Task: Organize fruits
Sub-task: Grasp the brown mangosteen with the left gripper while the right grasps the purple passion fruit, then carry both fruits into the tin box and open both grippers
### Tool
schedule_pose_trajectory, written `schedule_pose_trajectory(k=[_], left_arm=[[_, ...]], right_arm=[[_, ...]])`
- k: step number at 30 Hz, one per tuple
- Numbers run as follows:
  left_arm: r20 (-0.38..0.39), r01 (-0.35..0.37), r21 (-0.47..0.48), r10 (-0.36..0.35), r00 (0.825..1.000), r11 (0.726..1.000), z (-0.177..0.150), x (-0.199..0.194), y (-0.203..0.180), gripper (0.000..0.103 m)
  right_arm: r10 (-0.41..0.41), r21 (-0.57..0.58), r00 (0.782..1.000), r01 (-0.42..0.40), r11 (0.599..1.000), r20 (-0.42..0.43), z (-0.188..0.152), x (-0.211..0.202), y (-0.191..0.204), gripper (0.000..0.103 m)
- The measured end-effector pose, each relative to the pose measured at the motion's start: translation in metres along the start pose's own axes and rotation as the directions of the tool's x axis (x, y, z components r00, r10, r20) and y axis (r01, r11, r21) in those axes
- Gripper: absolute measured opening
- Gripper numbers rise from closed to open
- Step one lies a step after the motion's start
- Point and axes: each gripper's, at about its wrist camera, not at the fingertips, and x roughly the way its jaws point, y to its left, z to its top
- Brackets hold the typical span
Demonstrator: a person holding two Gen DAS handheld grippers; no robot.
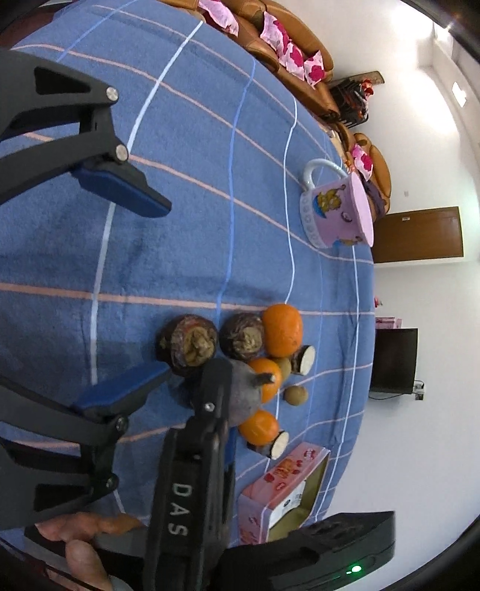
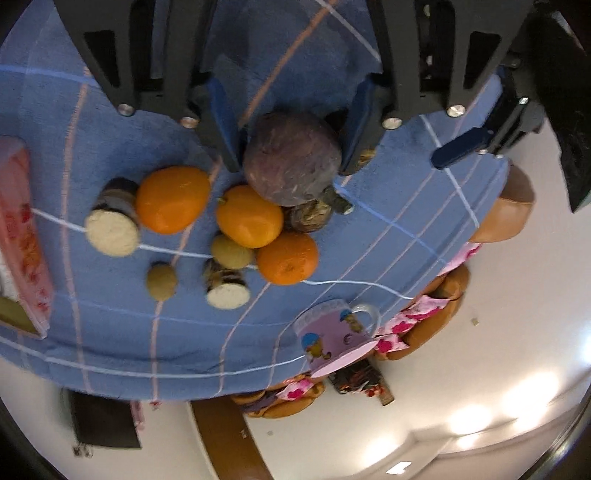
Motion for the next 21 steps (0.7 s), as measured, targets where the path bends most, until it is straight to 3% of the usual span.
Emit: schedule_pose_trajectory(k=[4, 10, 15, 21], left_arm=[[0.004, -0.001, 0.012, 0.001, 1.000, 1.000, 0.006, 0.003, -0.009, 0.082], [-0.056, 0.008, 0.036, -0.006, 0.998, 0.999, 0.016, 0.023, -0.026, 0.065], [-0.079, 0.025, 0.002, -0.025, 0.997, 1.000, 0.021, 0.034, -0.027, 0.045], [-0.068, 0.004, 0.008, -0.004, 0.998, 1.000, 0.022, 0.034, -0.031, 0.042]], right_arm=[[0.001, -0.005, 1.000, -0.001, 1.000, -0.003, -0.004, -0.012, -0.003, 0.053], [0.071, 0.038, 0.994, -0.074, 0.996, 0.083, -0.003, -0.051, -0.019, 0.053], [0.010, 0.013, 0.992, -0.012, 1.000, 0.125, -0.006, -0.070, -0.030, 0.053], [-0.023, 0.042, 0.986, 0.016, 0.999, 0.166, -0.004, -0.085, -0.047, 0.053]])
